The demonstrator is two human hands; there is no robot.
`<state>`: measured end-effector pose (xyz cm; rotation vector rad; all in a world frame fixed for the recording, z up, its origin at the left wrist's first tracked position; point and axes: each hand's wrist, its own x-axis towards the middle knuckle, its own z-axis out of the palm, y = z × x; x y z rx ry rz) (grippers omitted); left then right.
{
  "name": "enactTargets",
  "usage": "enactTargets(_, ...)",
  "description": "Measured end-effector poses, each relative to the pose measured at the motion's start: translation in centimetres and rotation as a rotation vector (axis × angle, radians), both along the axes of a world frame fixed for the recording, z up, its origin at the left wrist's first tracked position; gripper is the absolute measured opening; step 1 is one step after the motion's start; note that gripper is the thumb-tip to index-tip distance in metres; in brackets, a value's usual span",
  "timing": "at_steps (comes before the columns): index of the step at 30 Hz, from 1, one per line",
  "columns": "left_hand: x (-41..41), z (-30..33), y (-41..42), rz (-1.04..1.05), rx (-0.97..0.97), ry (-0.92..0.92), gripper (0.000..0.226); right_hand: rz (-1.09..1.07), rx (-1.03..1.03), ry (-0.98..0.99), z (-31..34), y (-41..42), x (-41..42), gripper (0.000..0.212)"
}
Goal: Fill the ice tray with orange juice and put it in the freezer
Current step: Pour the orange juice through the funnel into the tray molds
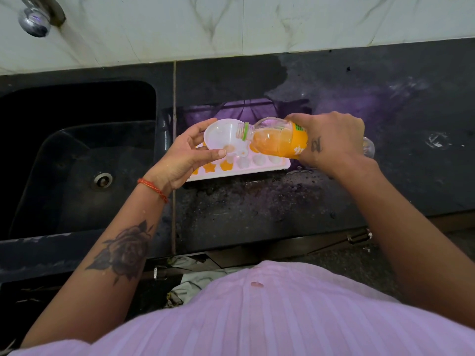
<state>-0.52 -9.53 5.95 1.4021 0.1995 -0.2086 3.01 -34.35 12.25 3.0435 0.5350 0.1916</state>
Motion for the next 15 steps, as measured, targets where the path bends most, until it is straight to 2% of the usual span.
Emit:
enactTargets(6,0.6,-0.3,-0.7,-0.024,-0.046,-0.004,0.068,-0.036,0.037,0.029,0.0,-1.1,-0.1,0.054)
enactTargets(15,1.2,-0.8,-1.7,-0.059,-0.036,0.006,0.072,-0.048,-0.039,-0.027,0.2,-1.6,-0.5,0.054)
